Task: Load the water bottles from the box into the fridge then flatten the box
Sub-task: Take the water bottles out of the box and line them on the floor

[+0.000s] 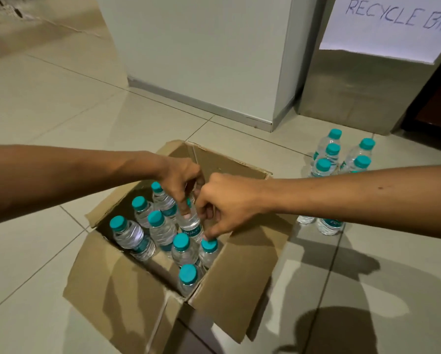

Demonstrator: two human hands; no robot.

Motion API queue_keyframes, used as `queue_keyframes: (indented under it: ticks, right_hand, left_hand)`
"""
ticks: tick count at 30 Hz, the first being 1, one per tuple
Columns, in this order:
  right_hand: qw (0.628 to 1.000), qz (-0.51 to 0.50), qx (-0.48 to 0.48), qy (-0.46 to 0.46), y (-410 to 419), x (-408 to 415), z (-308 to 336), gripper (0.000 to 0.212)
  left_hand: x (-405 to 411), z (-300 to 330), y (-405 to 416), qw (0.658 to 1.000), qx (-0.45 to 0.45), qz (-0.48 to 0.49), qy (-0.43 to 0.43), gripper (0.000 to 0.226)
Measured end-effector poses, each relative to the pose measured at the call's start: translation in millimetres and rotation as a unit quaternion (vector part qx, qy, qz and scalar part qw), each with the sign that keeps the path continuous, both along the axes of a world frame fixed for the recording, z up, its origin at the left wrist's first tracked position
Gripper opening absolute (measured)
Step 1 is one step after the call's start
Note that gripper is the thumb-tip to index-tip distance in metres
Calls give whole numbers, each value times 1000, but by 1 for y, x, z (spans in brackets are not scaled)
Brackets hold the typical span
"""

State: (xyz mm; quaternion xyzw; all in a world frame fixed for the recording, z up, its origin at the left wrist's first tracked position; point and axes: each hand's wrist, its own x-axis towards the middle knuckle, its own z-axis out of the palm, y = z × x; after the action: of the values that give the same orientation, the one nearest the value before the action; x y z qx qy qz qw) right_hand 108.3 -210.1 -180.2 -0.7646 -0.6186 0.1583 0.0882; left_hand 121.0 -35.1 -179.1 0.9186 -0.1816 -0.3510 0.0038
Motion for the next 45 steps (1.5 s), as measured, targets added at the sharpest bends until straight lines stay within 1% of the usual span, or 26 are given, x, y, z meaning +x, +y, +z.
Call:
queue_keyframes:
  ticks: [3,6,8,11,14,18,22,27,32,34,37,40,45]
  right_hand:
    - [999,29,-19,-1,6,-5,-8,32]
    - [999,35,-29,-6,7,-10,-18,38]
    - [999,23,-38,15,6,-14,-24,40]
    - [999,4,-30,36,2,-19,-28,35]
    - [999,-14,-13,29,-1,-22,-28,28]
    - [999,-11,37,5,-5,-18,-17,23]
    - [993,-71,95,16,-16,-11,11,23]
    - [963,-155,221,6,-48,-3,62,24]
    - [935,-233,267,-14,-95,0,104,27]
    - [928,-262,263,-28,-118,-1,110,28]
    - [923,-308,228,-41,-151,-5,111,23]
    - [927,-328,168,-67,-176,-8,105,21]
    - [935,-339,63,-84,-201,-6,76,23]
  left_hand:
    - [-2,-10,2,999,23,-22,29,45]
    - [-1,-18,3,999,22,-47,12,43]
    - [1,-20,4,998,9,-65,7,38]
    - [2,-22,4,997,-30,-64,4,33]
    - [-1,-25,4,997,-63,-41,-24,31]
    - [-7,-15,8,993,-107,-13,-49,25]
    - [0,23,7,988,-145,5,-58,17]
    - [14,70,-11,974,-206,1,-96,20]
    - [26,99,-49,953,-274,-1,-130,13]
    - [29,102,-70,945,-301,-10,-130,14]
    - [33,98,-107,936,-321,-36,-140,18]
    - [35,95,-139,933,-318,-75,-150,17]
    - [41,96,-166,924,-335,-78,-167,16]
